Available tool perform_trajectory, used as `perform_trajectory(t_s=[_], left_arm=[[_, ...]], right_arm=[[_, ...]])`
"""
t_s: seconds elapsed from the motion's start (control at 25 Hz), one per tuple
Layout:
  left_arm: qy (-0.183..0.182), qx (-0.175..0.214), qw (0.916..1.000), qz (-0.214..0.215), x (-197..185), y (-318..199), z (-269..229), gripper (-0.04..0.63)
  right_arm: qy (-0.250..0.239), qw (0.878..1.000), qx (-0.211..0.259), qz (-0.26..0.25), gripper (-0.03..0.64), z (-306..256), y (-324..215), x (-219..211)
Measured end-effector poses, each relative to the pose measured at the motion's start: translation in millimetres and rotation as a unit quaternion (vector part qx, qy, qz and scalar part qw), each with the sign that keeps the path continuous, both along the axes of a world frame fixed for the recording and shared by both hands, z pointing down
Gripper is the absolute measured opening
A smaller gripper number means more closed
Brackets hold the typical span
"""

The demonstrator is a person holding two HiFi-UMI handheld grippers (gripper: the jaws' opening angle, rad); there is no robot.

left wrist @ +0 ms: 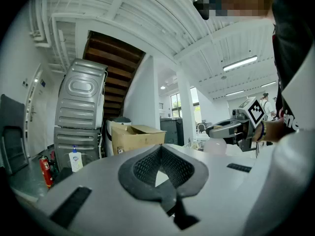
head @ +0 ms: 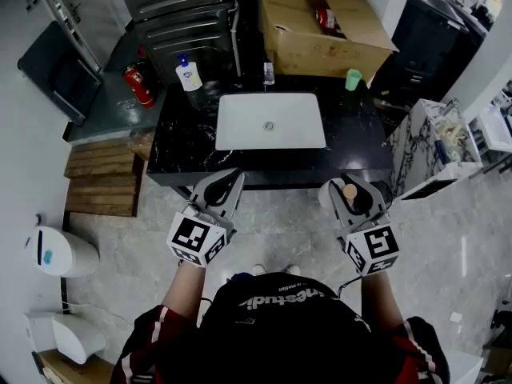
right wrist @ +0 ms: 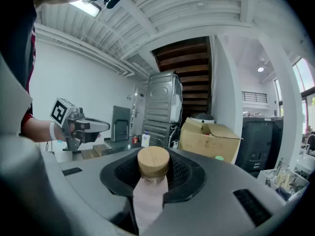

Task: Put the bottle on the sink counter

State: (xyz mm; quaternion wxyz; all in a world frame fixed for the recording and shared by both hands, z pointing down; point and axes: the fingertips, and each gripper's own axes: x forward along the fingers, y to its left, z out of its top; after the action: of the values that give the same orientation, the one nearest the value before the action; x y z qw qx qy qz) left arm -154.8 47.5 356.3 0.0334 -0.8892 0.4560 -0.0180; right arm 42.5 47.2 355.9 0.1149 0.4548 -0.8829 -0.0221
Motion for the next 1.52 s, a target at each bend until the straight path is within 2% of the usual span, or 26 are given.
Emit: perform_trajectory(t_s=[1.0, 1.28, 1.52], left_arm=[[-0.003, -0.006, 1.0000, 0.000, 13, -1, 3, 0.015], [-0.002, -0.005, 1.0000, -0.008, 23, 1, 1, 0.015], [-0.003, -0.007, 0.9998, -0.017, 48, 5, 2, 0.015]], right_arm=[[-0.005, 1.000, 0.001, -0.013, 0.135, 0, -1, 5], [-0.009, 1.000, -0.002, -0.021, 0.136, -1, 0, 15], [-0.012, 0.999, -0.002, -0.040, 0.135, 0, 1, 34]])
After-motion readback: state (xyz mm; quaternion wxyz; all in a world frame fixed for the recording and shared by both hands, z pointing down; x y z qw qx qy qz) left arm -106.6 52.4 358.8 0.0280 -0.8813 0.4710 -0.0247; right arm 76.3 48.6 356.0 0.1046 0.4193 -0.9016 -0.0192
